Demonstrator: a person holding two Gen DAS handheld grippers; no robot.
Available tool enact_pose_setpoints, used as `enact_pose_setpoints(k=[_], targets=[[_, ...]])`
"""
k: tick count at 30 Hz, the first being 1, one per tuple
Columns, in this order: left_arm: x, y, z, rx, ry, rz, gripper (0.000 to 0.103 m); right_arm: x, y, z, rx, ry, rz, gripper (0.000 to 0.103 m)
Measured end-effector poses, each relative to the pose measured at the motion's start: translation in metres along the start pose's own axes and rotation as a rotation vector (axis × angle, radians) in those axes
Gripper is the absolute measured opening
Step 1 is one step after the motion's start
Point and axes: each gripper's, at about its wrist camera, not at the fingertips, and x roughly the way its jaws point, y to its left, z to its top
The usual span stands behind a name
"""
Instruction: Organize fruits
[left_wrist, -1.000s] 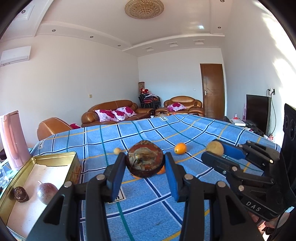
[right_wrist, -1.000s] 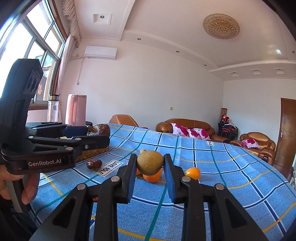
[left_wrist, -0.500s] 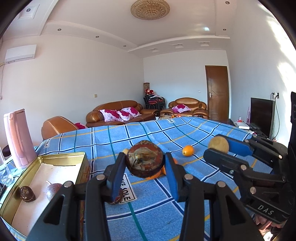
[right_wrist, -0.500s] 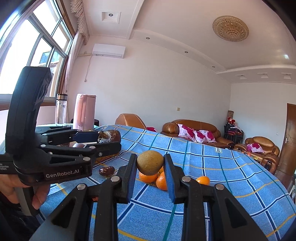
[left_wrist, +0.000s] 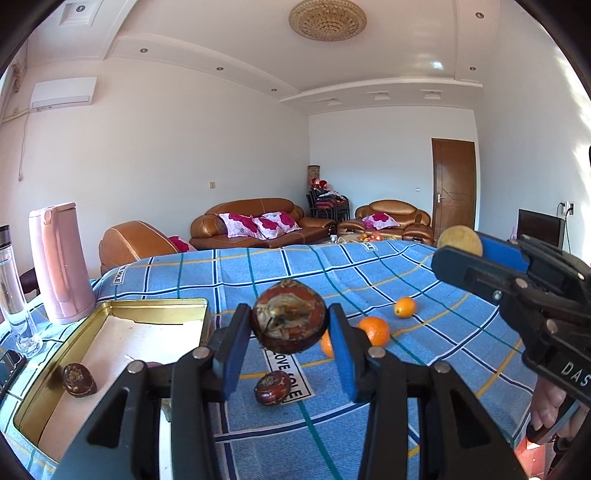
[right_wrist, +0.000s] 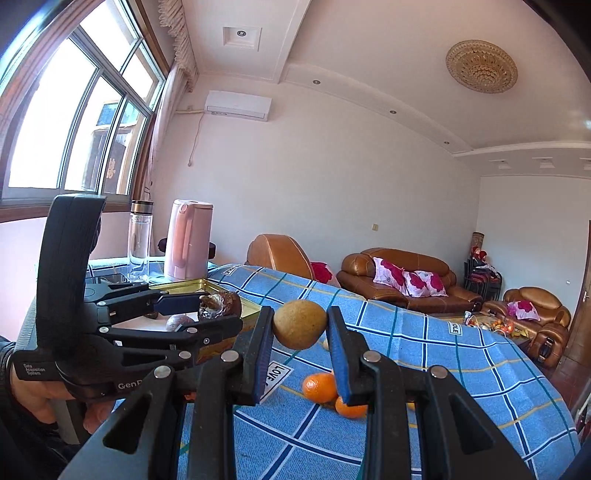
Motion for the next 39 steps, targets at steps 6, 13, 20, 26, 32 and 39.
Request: enact_pose_setpoints(k=[6, 13, 20, 26, 32, 39], targets=[[-0.002, 0.014, 0.0, -0.02, -0.002, 0.032, 0.044, 0.013, 0.011, 0.011, 0.001, -0.003, 0.043, 0.031], [0.0, 0.036, -0.002, -0.06, 0.021, 0.071, 0.044, 0.031, 0.029, 0.021, -0.03, 0.005, 0.082, 0.031], [-0.004, 0.055, -0.002, -0.089, 0.02, 0.107, 0.044, 0.047, 0.042, 0.03, -0.024, 0.003, 0.121, 0.031], [-0.003, 0.078, -0.003, -0.124, 0.029, 0.146, 0.044, 0.063, 0.059, 0.035, -0.03, 0.014, 0.157, 0.031], [-0.004, 0.102, -0.009, -0.157, 0.045, 0.194, 0.044, 0.08, 0.077, 0.033, -0.031, 0.037, 0.197, 0.031], [-0.001, 0.126, -0.016, -0.184, 0.074, 0.247, 0.044, 0.1, 0.094, 0.028, -0.03, 0.071, 0.244, 0.031]])
